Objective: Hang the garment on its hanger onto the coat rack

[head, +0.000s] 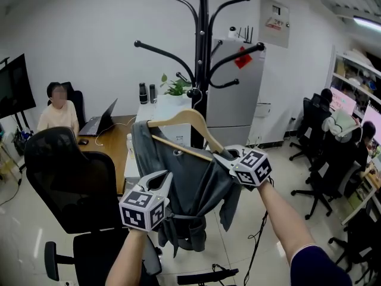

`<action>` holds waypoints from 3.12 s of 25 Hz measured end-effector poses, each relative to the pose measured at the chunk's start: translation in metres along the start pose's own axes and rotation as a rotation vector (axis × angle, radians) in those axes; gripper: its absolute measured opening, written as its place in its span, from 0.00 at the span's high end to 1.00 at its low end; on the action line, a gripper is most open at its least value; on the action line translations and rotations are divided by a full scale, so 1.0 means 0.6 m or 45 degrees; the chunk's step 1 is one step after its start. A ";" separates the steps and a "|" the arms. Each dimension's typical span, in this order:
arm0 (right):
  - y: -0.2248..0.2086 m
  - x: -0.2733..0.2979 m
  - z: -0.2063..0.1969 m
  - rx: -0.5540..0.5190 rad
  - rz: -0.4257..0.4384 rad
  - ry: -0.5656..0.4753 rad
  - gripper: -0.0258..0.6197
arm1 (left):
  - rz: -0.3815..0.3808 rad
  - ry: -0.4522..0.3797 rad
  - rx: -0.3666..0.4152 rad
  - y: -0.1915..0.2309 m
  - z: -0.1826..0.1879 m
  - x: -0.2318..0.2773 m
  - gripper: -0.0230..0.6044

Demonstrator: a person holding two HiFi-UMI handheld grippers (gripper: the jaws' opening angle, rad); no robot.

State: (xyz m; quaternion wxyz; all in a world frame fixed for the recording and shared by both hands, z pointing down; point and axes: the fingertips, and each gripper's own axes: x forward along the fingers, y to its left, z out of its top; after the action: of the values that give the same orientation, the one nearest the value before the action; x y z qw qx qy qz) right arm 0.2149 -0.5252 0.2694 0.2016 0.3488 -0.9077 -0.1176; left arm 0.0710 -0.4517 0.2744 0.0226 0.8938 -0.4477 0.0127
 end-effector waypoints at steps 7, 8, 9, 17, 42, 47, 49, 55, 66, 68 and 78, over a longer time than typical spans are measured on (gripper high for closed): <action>0.000 0.024 -0.022 0.016 0.037 0.022 0.91 | 0.023 0.022 -0.036 0.005 -0.026 0.007 0.99; -0.003 0.026 -0.026 0.026 0.035 0.028 0.91 | 0.027 0.024 -0.039 0.007 -0.028 0.007 0.99; -0.006 0.027 -0.032 0.038 0.030 0.033 0.91 | 0.032 0.026 -0.041 0.009 -0.030 0.007 0.99; -0.025 0.044 -0.046 0.051 0.037 0.042 0.91 | 0.059 0.056 -0.058 0.016 -0.049 -0.002 0.99; 0.104 -0.167 0.028 0.349 -0.246 -0.421 0.80 | -0.029 0.137 -0.161 -0.047 -0.133 -0.059 0.99; 0.178 -0.156 -0.004 0.507 -0.236 -0.448 0.95 | -0.085 0.122 -0.180 -0.076 -0.131 -0.058 0.99; 0.196 -0.147 -0.024 0.555 -0.238 -0.434 0.95 | -0.100 0.121 -0.182 -0.086 -0.133 -0.056 0.99; 0.234 -0.135 -0.062 0.684 -0.189 -0.403 0.95 | -0.133 0.142 -0.200 -0.108 -0.148 -0.047 0.99; 0.248 -0.127 -0.057 0.665 -0.127 -0.386 0.95 | -0.149 0.142 -0.214 -0.126 -0.152 -0.036 0.99; 0.248 -0.126 -0.059 0.663 -0.123 -0.384 0.95 | -0.147 0.141 -0.215 -0.127 -0.153 -0.035 0.99; 0.254 -0.127 -0.053 0.668 -0.092 -0.399 0.95 | -0.129 0.140 -0.216 -0.129 -0.151 -0.040 0.99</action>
State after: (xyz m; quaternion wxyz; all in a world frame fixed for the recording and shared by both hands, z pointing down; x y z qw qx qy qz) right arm 0.1915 -0.3646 0.3299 -0.0421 0.3987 -0.9140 0.0616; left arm 0.1185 -0.3816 0.3619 0.1233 0.9081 -0.3996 0.0227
